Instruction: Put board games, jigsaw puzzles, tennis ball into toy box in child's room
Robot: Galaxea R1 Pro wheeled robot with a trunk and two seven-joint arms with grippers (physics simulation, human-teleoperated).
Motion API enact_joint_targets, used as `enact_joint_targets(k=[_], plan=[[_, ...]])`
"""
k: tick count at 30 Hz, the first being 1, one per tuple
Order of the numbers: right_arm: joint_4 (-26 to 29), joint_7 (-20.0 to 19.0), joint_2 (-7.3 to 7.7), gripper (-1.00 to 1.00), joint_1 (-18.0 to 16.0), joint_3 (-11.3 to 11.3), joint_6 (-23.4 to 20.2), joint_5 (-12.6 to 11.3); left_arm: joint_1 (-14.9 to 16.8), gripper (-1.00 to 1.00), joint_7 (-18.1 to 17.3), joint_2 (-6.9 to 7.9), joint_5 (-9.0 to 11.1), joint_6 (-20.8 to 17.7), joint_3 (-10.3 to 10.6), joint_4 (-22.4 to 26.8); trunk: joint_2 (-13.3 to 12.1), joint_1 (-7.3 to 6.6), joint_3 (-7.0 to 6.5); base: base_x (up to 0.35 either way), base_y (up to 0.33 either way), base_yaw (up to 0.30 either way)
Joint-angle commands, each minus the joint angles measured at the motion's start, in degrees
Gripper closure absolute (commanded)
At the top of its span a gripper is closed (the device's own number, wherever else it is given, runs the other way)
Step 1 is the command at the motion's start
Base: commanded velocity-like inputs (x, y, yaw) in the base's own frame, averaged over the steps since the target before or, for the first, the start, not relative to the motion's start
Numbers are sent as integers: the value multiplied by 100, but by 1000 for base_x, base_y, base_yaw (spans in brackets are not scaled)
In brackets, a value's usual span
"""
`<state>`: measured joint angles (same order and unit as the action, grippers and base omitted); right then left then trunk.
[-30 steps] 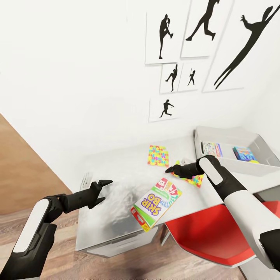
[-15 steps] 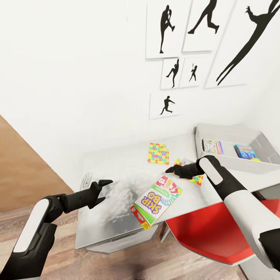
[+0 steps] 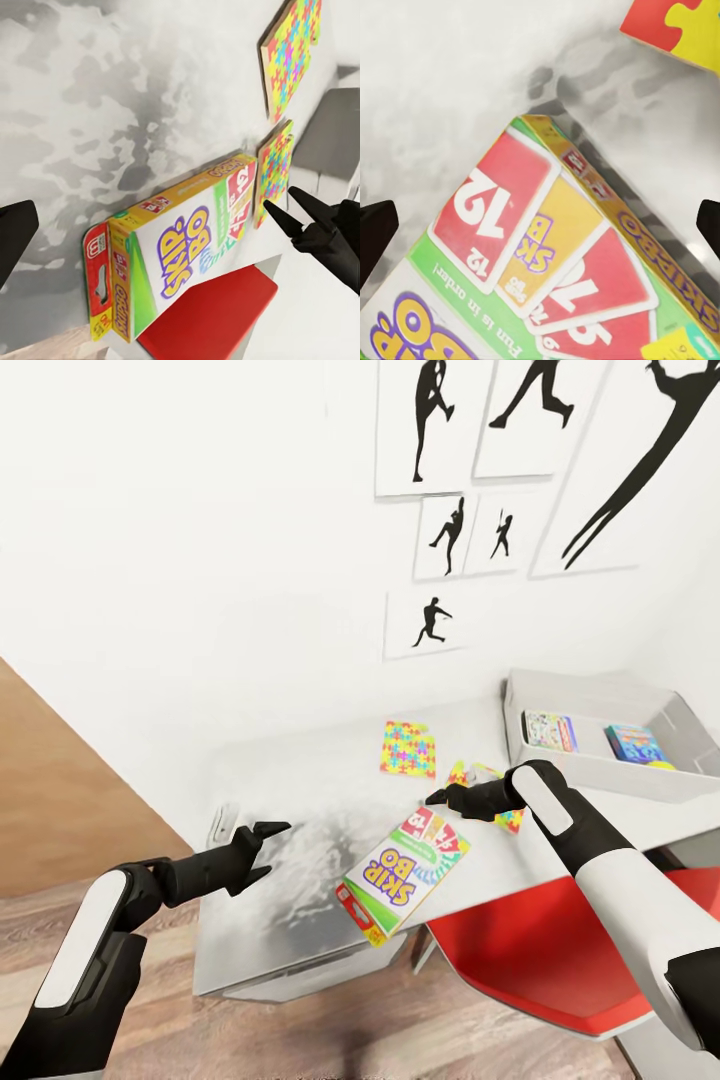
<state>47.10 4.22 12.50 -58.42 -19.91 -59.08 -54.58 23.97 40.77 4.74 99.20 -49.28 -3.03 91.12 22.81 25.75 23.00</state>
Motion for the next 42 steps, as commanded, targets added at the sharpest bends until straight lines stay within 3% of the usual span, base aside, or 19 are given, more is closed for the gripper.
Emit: enact_joint_targets(k=[1,22,42], plan=[[6,44,7,-100,-6,-23,-6,-53,5,-100,60,-1,57,-11,-6,5,11,3,19,0,0,0],[1,44,7,-100,13,-23,7,-53,44,-100,-344,0,57,-19,18,19,11,3,206,0,0,0],[1,43,7,-100,43,-14,10,-57,46,-100,-415,1,56,-20,28,20,11,3,241,0,0,0]])
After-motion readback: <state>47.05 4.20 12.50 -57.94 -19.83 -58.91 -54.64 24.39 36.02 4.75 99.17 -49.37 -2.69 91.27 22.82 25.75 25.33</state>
